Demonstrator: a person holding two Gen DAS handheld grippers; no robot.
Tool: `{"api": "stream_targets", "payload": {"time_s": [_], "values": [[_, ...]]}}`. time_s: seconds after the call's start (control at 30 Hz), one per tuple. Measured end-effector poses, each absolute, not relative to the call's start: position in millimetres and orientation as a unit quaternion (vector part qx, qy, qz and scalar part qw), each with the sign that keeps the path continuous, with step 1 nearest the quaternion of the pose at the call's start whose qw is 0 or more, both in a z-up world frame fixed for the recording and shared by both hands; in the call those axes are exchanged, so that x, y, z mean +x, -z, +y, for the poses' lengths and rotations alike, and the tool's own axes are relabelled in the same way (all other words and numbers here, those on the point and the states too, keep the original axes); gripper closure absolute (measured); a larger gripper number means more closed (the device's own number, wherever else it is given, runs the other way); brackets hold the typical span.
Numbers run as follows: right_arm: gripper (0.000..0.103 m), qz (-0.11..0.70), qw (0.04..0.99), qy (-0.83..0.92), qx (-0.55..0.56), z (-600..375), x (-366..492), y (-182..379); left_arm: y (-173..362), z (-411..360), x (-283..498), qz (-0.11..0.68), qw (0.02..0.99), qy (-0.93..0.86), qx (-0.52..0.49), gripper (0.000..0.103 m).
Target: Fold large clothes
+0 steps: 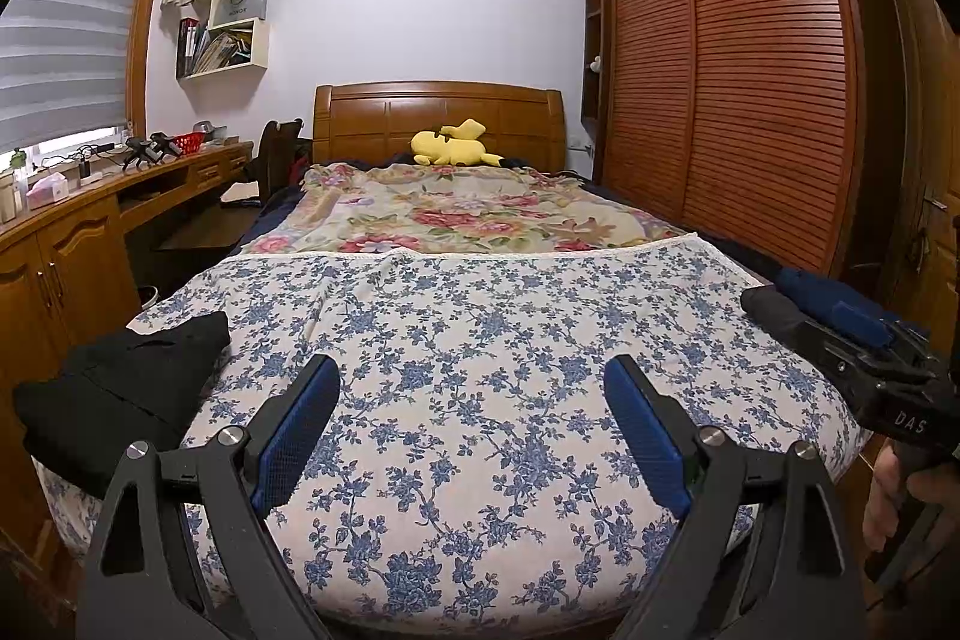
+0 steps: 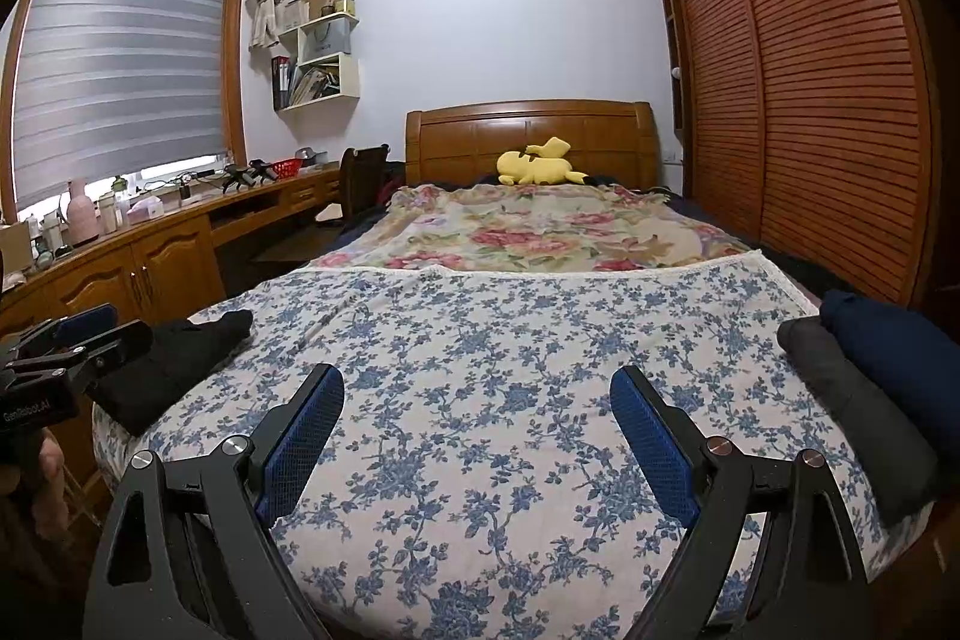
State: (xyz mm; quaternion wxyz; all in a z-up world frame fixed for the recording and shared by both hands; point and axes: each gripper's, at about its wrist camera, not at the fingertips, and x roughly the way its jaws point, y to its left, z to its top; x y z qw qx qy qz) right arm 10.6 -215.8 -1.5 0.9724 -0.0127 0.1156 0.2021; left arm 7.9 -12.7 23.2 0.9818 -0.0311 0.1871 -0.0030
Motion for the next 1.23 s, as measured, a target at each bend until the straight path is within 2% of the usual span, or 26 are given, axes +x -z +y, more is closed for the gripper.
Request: {"api": "stream_targets", "payload": {"time_s": [1.23], "values": [[0.012,0.121,0.971,-0.205,-0.01,-214.1,11.9,1.6,-18.8,-15.7,5.5,0.188,0.982,0.008,-0.028,0.013]]}}
